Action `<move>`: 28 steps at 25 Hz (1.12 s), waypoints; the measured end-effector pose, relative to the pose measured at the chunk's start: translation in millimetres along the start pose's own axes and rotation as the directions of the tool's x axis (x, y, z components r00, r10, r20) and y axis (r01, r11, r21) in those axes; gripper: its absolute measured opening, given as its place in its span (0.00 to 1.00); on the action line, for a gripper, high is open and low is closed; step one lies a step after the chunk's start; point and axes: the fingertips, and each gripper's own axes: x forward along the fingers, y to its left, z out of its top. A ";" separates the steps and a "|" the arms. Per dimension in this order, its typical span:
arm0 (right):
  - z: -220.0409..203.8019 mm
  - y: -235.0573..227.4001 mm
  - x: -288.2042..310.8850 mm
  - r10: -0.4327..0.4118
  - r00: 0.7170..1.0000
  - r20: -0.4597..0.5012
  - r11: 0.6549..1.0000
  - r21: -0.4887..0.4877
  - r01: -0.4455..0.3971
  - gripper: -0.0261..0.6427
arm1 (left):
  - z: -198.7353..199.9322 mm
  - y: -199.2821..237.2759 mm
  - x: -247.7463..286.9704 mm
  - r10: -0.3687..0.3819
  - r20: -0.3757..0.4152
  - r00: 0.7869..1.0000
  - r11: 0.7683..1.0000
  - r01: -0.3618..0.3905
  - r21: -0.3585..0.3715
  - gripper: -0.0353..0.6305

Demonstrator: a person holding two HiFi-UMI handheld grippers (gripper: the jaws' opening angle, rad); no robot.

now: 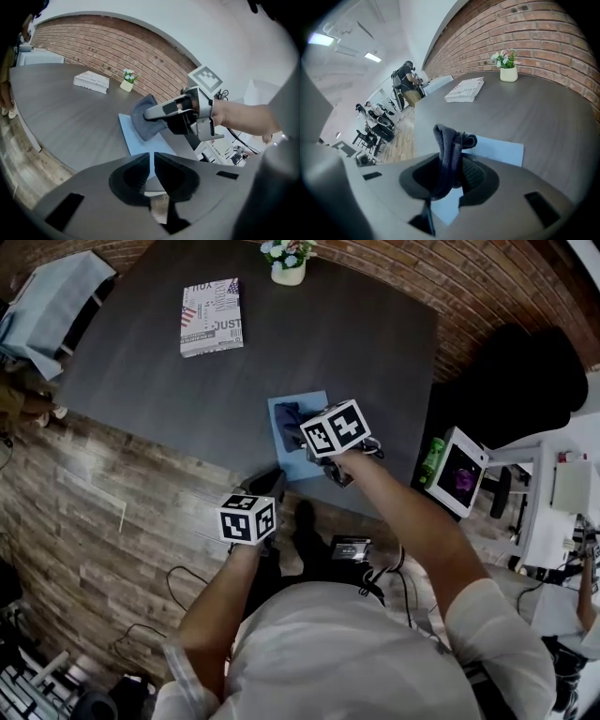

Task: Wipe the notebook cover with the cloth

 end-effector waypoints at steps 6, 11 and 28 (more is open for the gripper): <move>16.6 -1.1 25.8 0.036 0.999 -0.005 0.999 0.025 -0.036 0.20 | -9.6 1.3 20.2 0.015 -0.065 0.998 1.000 -0.016 -0.014 0.10; 27.3 2.3 42.1 0.074 0.997 -0.004 0.996 0.052 -0.074 0.20 | -22.1 3.7 30.6 0.039 -0.126 0.991 0.999 -0.041 -0.010 0.12; 9.9 -36.7 48.5 0.000 0.997 -0.081 0.996 0.086 0.006 0.19 | -32.4 11.5 36.2 0.076 -0.186 0.980 0.996 -0.082 -0.027 0.10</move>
